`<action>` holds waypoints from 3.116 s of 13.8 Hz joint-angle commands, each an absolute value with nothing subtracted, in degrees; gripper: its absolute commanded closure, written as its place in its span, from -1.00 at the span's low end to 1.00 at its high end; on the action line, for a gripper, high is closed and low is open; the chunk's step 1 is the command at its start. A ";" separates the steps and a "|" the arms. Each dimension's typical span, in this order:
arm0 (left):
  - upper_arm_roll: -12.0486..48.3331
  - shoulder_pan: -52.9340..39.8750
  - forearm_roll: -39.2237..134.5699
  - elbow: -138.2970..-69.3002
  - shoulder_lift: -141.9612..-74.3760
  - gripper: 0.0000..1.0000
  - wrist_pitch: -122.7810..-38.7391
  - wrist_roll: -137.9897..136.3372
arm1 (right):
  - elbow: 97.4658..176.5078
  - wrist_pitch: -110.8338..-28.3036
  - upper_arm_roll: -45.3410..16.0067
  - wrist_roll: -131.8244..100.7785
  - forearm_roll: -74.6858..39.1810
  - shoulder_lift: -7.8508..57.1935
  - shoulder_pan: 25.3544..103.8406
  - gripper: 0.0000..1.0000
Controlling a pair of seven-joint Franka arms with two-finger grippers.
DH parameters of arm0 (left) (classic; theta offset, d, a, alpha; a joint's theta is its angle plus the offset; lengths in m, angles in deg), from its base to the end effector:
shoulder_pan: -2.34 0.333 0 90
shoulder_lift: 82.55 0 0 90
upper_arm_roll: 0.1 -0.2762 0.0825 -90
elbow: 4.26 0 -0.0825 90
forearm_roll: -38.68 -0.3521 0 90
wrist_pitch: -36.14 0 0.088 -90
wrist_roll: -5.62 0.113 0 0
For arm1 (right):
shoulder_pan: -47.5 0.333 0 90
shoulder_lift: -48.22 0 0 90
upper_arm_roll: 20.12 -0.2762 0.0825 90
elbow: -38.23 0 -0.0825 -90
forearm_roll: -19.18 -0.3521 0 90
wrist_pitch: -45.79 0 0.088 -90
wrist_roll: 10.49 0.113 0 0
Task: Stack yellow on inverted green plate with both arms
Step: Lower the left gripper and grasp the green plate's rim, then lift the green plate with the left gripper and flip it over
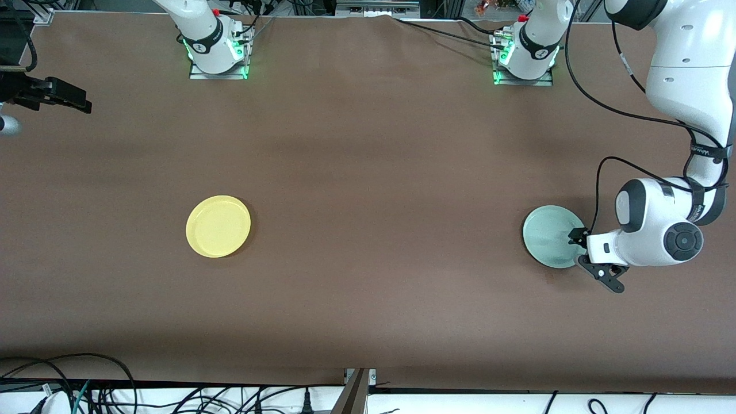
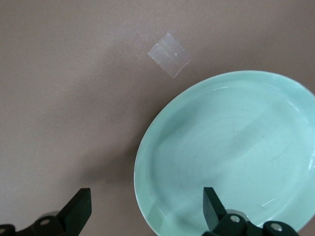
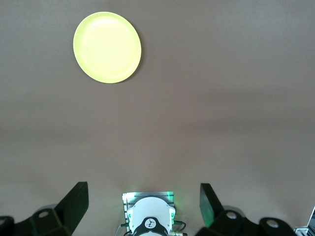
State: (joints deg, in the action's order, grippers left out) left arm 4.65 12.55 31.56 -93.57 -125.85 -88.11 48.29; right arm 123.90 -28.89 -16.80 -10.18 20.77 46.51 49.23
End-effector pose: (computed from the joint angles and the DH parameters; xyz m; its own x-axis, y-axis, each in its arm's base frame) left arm 0.6316 0.0713 0.1765 0.7501 -0.6487 -0.1285 -0.6454 -0.7605 0.0711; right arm 0.4994 -0.0171 0.5756 0.9748 -0.0402 -0.2195 -0.0343 -0.9989 0.0306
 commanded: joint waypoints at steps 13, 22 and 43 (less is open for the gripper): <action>6.85 9.83 35.08 -91.71 -122.99 1.00 -84.81 53.37 | 123.66 -28.92 -17.13 -9.26 19.80 46.64 48.55 -1.00; 5.88 -12.22 27.70 -77.13 -119.72 1.00 -60.99 26.05 | 123.66 -28.92 -17.13 -9.26 19.80 46.64 48.55 -1.00; 5.44 -56.27 -18.98 -77.83 -131.23 1.00 -42.35 -22.92 | 124.10 -40.42 -13.26 -11.63 11.72 27.33 46.44 -1.00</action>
